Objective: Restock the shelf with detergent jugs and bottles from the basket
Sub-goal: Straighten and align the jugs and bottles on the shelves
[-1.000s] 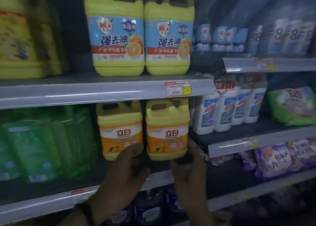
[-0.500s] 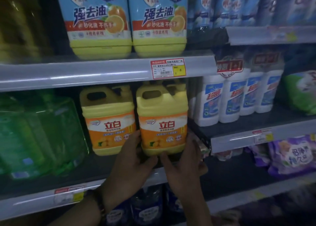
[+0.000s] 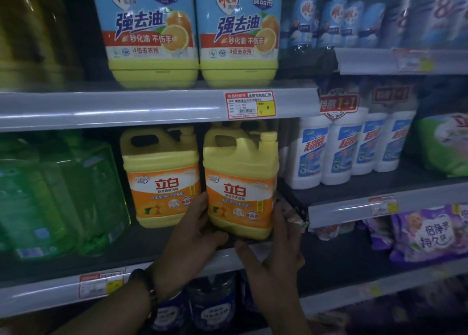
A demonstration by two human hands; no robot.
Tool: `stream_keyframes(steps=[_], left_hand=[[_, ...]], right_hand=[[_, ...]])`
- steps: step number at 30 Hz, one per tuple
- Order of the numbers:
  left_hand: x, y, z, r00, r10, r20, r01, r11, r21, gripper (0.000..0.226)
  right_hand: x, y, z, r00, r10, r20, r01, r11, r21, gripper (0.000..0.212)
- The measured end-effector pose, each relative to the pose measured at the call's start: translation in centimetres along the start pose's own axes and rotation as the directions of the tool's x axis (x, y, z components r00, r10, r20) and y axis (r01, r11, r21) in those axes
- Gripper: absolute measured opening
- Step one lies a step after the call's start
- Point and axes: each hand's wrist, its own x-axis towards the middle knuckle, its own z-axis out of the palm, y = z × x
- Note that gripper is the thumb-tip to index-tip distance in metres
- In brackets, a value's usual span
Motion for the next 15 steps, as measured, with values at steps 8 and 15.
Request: stream_keyframes(steps=[8,15], left_hand=[[-1.1,-0.6,0.8,0.998,0.062,0.014,-0.064,0.982,0.175,0.077],[1.0,0.6,0.5,0.998,-0.002,0.063,-0.004,0.996,0.094,0.080]], right_hand=[[0.6,1.4,-0.9,0.998,-0.056,0.011,0.055,0.995,0.082,0.078],[-0.3,1.1,0.3,0.993,-0.104,0.062,0.106,0.994,-0.024,0.074]])
